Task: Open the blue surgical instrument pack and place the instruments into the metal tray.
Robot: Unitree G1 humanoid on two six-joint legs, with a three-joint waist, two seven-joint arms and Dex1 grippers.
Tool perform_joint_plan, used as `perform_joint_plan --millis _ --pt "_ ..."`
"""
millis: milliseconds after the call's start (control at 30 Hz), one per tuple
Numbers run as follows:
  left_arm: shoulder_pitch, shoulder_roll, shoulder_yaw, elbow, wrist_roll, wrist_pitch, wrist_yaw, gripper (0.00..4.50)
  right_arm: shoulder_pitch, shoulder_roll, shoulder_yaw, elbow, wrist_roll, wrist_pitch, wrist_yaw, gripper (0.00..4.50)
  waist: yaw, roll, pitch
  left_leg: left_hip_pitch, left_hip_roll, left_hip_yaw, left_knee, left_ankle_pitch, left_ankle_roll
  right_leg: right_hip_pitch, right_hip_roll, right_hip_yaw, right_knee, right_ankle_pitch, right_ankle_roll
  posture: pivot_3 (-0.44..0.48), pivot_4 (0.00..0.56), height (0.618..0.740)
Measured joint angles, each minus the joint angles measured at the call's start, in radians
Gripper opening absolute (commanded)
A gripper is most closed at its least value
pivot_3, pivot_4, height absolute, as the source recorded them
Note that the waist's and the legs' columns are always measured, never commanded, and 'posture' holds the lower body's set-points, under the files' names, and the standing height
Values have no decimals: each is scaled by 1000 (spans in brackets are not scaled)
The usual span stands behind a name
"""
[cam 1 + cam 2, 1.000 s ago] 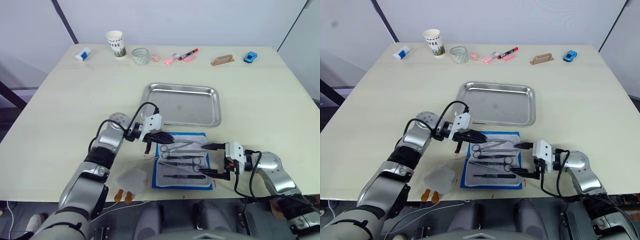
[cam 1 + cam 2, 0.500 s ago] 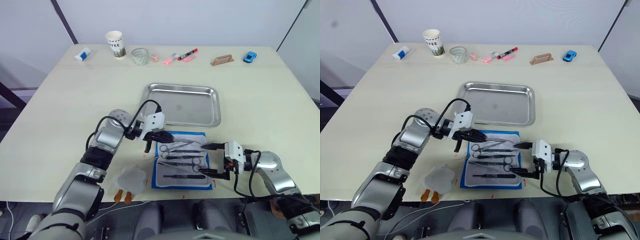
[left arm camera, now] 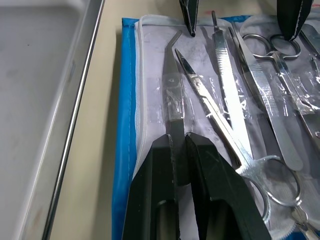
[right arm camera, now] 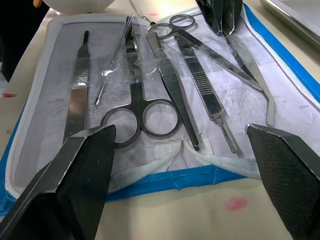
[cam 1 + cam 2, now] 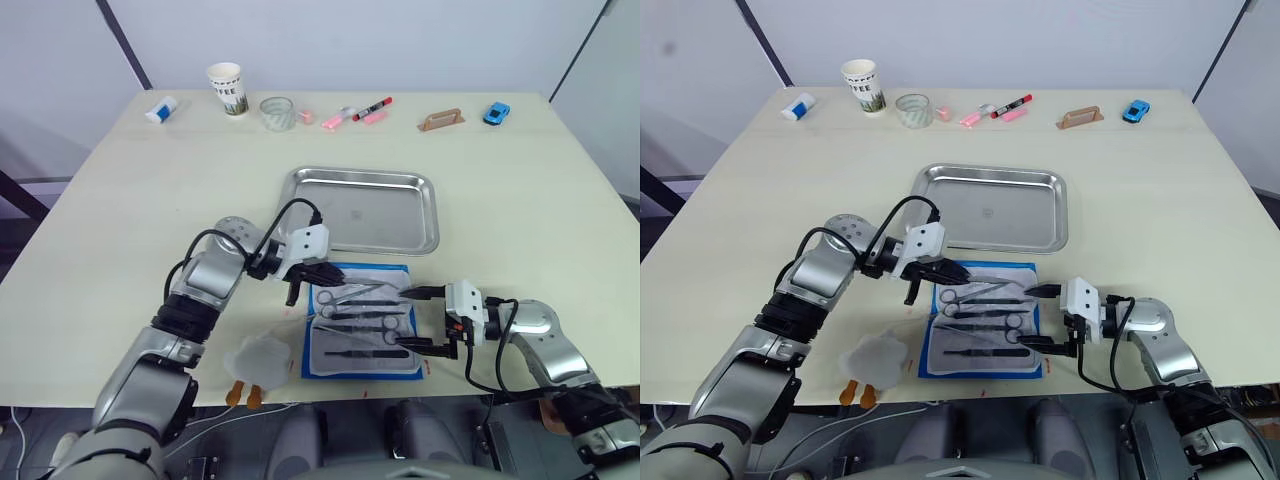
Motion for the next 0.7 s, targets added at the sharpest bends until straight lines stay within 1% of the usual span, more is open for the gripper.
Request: perform_joint_plan --millis 433,700 --pt "8 63 0 -21 -37 22 -15 74 -8 0 13 -7 -2 14 -11 4500 -11 0 0 0 0 0 -1 0 0 0 0 0 0 0 -1 0 150 737" --pt "30 116 15 -78 -64 80 -21 74 -13 -1 18 -7 -3 15 -11 4500 -13 0 0 0 1 0 -1 0 0 0 0 0 0 0 -1 0 150 737"
